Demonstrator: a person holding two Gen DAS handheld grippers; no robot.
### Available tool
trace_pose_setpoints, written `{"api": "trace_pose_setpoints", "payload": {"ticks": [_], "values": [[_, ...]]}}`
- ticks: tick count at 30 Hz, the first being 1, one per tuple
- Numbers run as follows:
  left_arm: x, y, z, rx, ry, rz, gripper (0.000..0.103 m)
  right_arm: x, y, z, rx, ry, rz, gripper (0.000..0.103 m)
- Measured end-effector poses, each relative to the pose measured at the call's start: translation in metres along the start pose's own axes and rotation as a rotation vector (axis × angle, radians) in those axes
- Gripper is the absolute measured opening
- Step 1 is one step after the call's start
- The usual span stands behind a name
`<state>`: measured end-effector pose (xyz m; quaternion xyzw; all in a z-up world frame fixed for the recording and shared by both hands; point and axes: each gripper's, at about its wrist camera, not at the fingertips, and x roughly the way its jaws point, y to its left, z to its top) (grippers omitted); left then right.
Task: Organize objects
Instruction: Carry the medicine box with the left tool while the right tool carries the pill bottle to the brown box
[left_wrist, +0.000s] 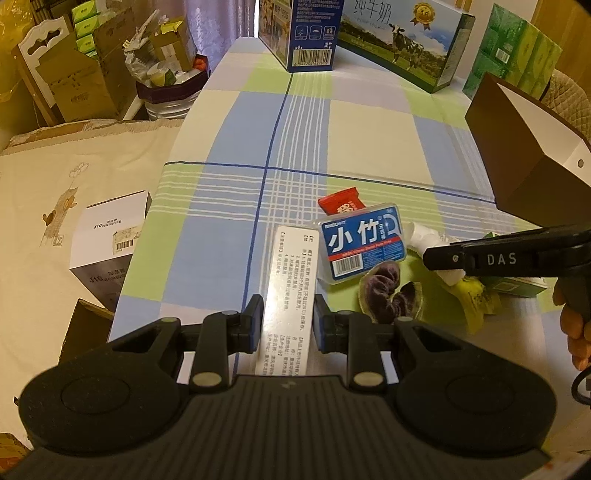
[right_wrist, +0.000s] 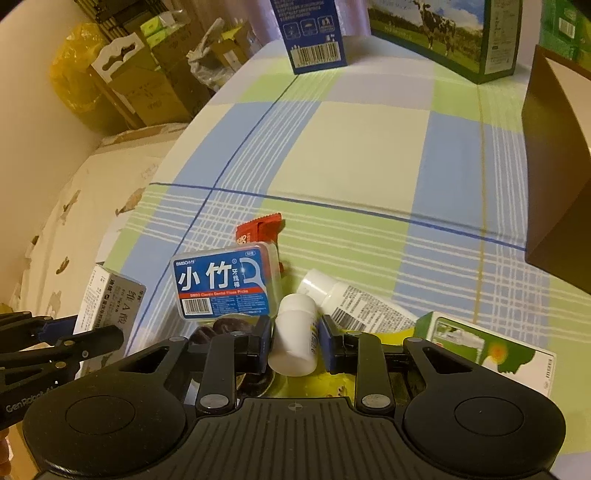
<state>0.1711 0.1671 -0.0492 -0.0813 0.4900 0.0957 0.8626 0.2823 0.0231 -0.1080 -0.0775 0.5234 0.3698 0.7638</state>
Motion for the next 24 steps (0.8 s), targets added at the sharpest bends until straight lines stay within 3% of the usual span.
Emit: {"api": "trace_pose_setpoints", "payload": {"ticks": [10, 24], "values": [[-0.014, -0.019, 0.003, 0.024, -0.033, -0.022, 0.023, -0.033, -0.018, -0.009, 0.038, -0.056, 0.028, 0.024], [-0.032, -0.082, 0.015, 0.123, -0.082, -0.088, 0.023, -0.097, -0.062, -0.028, 0.138, -0.159, 0.076, 0.024]]}}
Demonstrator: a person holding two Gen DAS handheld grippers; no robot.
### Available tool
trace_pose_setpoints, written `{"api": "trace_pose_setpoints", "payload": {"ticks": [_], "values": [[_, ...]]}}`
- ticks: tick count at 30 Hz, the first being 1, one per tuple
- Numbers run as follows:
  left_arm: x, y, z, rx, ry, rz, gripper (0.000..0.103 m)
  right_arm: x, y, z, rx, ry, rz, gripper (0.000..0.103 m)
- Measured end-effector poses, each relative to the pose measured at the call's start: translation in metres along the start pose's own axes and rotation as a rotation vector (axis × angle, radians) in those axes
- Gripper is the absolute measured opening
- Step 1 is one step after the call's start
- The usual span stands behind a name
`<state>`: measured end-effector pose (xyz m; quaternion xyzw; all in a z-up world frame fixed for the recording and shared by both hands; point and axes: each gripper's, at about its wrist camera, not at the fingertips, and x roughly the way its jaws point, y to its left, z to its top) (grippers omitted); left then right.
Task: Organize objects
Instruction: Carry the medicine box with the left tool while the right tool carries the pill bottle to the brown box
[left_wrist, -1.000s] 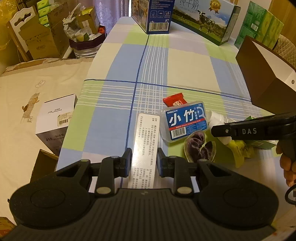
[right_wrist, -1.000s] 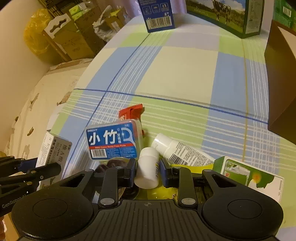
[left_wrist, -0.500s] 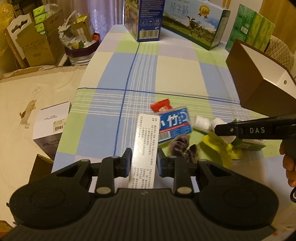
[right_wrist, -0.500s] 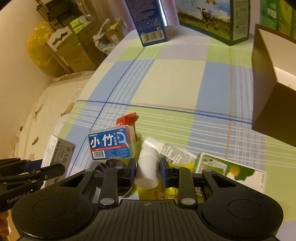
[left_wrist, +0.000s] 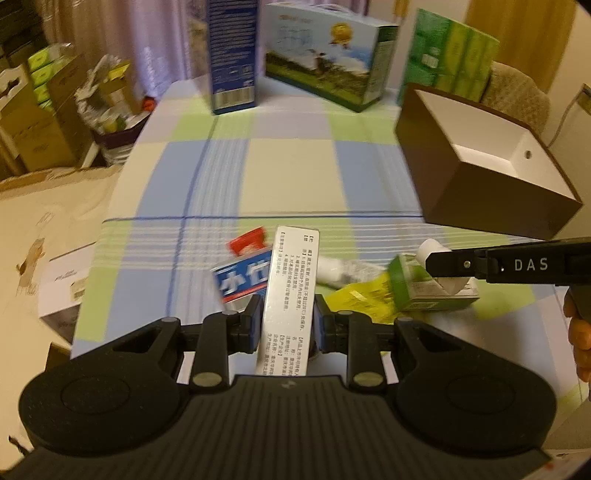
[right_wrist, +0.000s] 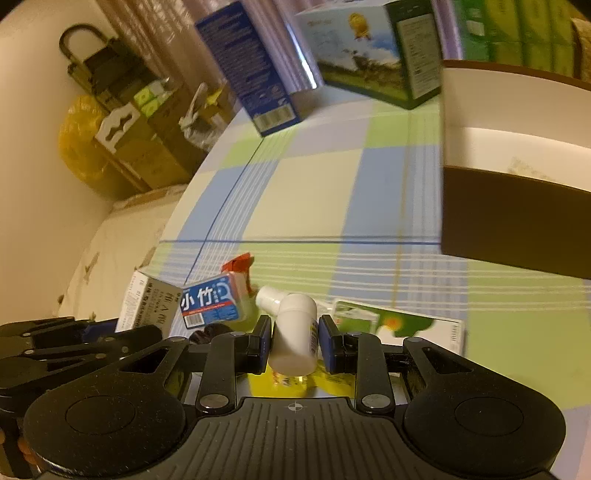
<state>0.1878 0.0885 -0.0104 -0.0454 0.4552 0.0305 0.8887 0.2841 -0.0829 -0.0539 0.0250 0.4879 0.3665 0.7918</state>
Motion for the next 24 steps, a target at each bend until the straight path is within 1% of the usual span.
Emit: {"api": "trace_pose_setpoints", "payload": {"ticks": [8, 14, 24], "values": [[-0.001, -0.049, 0.020, 0.067, -0.030, -0.062, 0.023, -0.039, -0.036, 0.003, 0.063, -0.061, 0.000, 0.024], [0.003, -0.090, 0.041, 0.122, -0.054, -0.100, 0.023, -0.065, -0.068, 0.010, 0.109, -0.112, -0.004, 0.024], [0.014, -0.159, 0.086, 0.195, -0.114, -0.168, 0.023, -0.105, -0.122, 0.041, 0.166, -0.222, -0.037, 0.024]]}}
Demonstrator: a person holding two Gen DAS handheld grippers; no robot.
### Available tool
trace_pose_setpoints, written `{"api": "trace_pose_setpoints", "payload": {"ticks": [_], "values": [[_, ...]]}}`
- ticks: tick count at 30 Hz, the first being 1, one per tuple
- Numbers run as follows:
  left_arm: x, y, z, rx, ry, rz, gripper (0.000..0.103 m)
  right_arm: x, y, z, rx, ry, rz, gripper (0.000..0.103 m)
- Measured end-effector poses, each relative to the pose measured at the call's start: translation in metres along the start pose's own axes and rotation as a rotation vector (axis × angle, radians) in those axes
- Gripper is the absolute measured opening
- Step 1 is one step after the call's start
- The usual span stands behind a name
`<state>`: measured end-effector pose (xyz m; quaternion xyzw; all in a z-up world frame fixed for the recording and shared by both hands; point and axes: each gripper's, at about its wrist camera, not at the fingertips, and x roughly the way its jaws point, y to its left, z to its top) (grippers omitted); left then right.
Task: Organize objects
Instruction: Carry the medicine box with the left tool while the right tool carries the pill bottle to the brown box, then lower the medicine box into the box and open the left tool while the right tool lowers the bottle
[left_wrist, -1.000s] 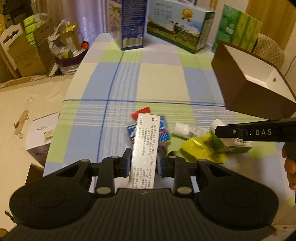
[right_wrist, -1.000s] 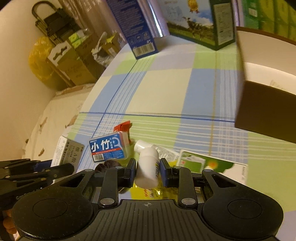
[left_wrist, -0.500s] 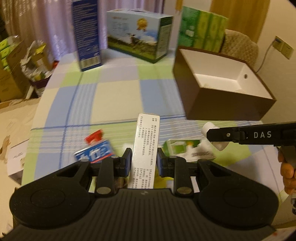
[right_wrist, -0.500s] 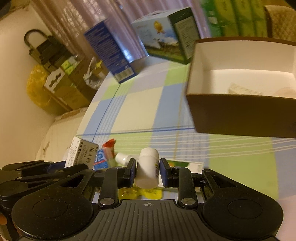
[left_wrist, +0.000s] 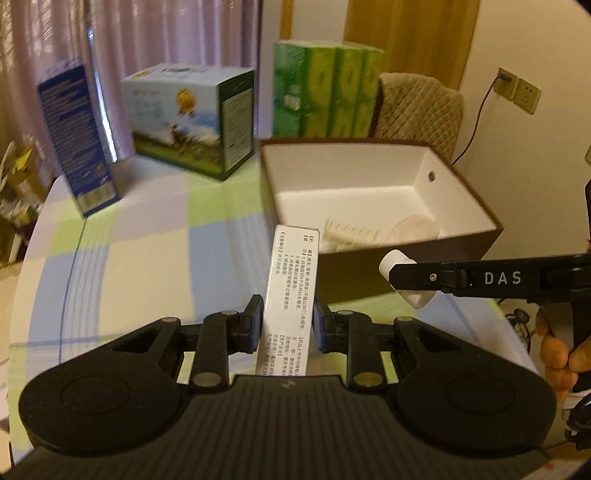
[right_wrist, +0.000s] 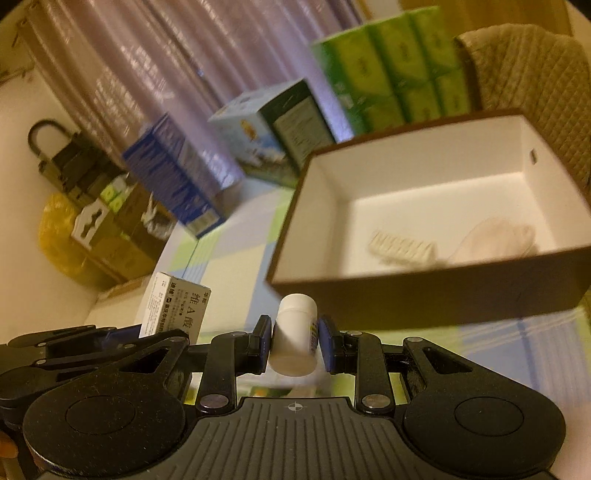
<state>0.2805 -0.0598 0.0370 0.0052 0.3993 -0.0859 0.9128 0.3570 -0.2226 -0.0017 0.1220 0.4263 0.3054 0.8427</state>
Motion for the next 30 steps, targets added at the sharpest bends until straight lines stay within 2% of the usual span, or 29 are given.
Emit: {"api": "trace_pose_setpoints", "payload": {"ticks": [7, 15, 30], "values": [[0.023, -0.027, 0.040, 0.028, -0.037, -0.027, 0.023, -0.011, -0.029, 0.037, 0.004, -0.061, -0.019, 0.024], [0.052, -0.047, 0.081, 0.030, -0.054, -0.037, 0.023, -0.005, -0.054, 0.072, -0.012, -0.084, -0.029, 0.024], [0.120, -0.055, 0.116, -0.015, 0.016, 0.000, 0.023, 0.021, -0.101, 0.101, -0.018, -0.041, -0.060, 0.024]]}}
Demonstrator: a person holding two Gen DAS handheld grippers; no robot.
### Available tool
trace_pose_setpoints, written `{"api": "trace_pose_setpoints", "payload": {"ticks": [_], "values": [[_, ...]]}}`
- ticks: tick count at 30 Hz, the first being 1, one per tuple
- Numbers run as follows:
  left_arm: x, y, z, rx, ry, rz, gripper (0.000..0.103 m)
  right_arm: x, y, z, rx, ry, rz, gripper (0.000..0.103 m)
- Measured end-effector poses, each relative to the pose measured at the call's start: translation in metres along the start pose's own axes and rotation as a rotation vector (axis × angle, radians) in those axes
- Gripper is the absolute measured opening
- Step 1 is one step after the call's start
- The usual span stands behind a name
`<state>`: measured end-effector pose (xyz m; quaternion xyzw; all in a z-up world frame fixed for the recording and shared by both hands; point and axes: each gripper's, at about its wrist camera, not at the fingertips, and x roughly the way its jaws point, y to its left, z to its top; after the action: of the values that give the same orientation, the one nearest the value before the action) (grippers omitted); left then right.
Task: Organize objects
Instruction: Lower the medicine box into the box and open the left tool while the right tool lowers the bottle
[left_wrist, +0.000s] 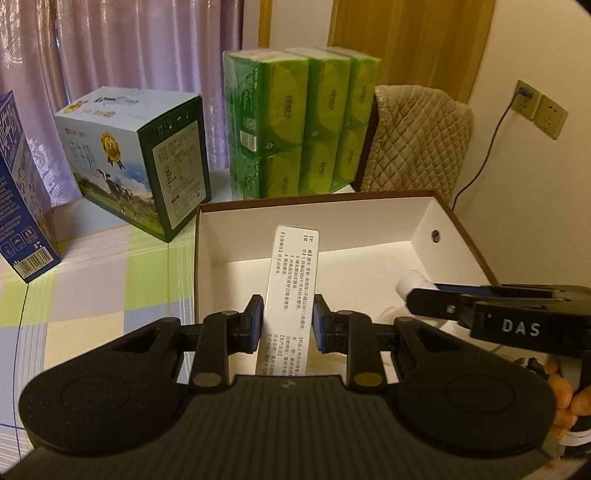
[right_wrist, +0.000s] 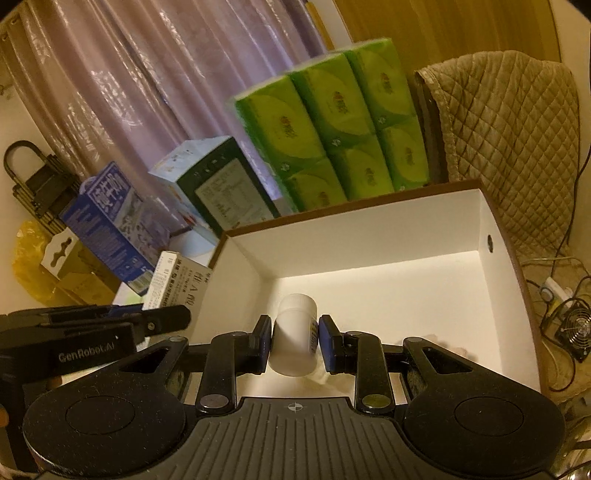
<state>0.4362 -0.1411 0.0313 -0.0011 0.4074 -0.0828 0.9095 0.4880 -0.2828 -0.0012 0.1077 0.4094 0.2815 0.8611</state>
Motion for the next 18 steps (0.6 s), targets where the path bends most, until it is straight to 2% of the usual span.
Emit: {"api": "trace_pose_setpoints", "payload": {"ticks": [8, 18], "values": [[0.036, 0.006, 0.000, -0.030, 0.074, 0.030, 0.023, 0.017, -0.030, 0.001, 0.009, 0.054, -0.051, 0.024], [0.075, 0.008, -0.008, -0.047, 0.166, 0.080, 0.023, 0.038, -0.043, -0.005, 0.012, 0.121, -0.073, 0.024]]}}
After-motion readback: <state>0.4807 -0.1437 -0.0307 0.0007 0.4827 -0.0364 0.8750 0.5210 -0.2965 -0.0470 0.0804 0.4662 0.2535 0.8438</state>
